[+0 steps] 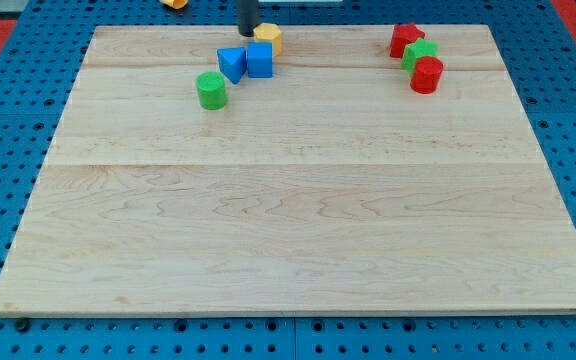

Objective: Slightly push the hexagon towards the cube

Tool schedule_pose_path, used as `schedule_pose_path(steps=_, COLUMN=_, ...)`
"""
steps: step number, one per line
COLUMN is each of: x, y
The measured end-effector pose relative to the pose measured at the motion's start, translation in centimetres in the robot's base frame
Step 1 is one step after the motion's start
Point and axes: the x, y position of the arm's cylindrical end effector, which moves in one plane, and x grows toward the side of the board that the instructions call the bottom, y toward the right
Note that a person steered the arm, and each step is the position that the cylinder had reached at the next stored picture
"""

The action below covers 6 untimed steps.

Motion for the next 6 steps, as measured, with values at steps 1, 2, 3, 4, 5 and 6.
schedule_pose_path(steps=1, x=-0.4, y=2.1)
schedule_pose_path(steps=2, x=-0.3, y=3.4)
schedule_pose_path(steps=3, x=-0.2, y=6.4)
schedule_pose_path(steps=4, x=-0.2, y=9.0)
schedule_pose_path(steps=5, x=-0.2, y=9.4)
schedule_pose_path(steps=6, x=-0.3, y=9.1)
